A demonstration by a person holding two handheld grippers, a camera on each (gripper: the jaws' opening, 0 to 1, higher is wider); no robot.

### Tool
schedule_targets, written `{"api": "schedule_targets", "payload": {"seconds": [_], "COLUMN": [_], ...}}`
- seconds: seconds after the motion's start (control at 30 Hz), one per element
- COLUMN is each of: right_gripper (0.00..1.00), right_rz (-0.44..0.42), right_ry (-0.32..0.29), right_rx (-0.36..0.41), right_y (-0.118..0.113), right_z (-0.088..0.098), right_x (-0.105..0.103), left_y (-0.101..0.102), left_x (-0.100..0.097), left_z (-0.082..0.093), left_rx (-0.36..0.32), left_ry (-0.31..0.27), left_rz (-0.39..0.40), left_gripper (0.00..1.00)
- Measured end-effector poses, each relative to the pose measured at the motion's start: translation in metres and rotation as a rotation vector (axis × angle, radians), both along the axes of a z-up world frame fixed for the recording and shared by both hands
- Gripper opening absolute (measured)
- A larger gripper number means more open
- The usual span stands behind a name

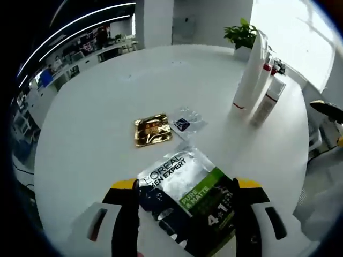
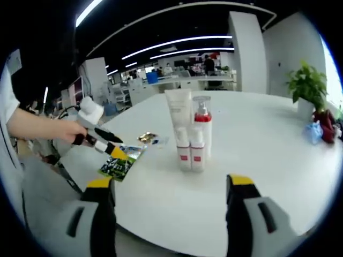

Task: Arrange the skincare products in the storage area until every visible bottle or jar stands upright without overlapping.

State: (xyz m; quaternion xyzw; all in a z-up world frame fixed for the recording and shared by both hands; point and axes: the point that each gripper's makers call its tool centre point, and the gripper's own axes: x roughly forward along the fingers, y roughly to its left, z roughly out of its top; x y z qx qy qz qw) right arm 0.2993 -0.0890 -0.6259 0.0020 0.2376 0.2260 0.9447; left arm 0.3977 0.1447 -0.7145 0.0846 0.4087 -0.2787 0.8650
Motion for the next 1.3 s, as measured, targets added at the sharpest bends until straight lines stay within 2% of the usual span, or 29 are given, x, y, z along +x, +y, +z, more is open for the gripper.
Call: {"api": "schedule_targets", "payload": {"seconds": [0.4,0.73,1.07,1.3], "right_gripper": [0.86,0.86,0.86,0.86], "right_rz": [0.028,0.031,0.037,0.049], "right_ry": [-0.006,-0.010,-0.013,-0.016], "right_rx": [-0.003,0.006,0.006,-0.004], "right_y": [0.005,0.004,0.002,0.002], "right_z": [0.001,0.001,0.003,0.004], "right_x": [-0.003,-0.005,-0.004,-0.004], "left_y": [0.016,0.033,0.033,0.035], "left_x": [-0.037,-0.073,-0.109,-0.126], "left_z": [0.015,0.018,0.029,0.035], "left_rx": [-0.050,-0.069,-0.098,-0.103], "left_ry": [0.007,0.010,0.010,0.005], "left_rz": [0.079,0.143,0.178,0.187], "left_gripper": [0.80,0.87,0.97,0.97]}}
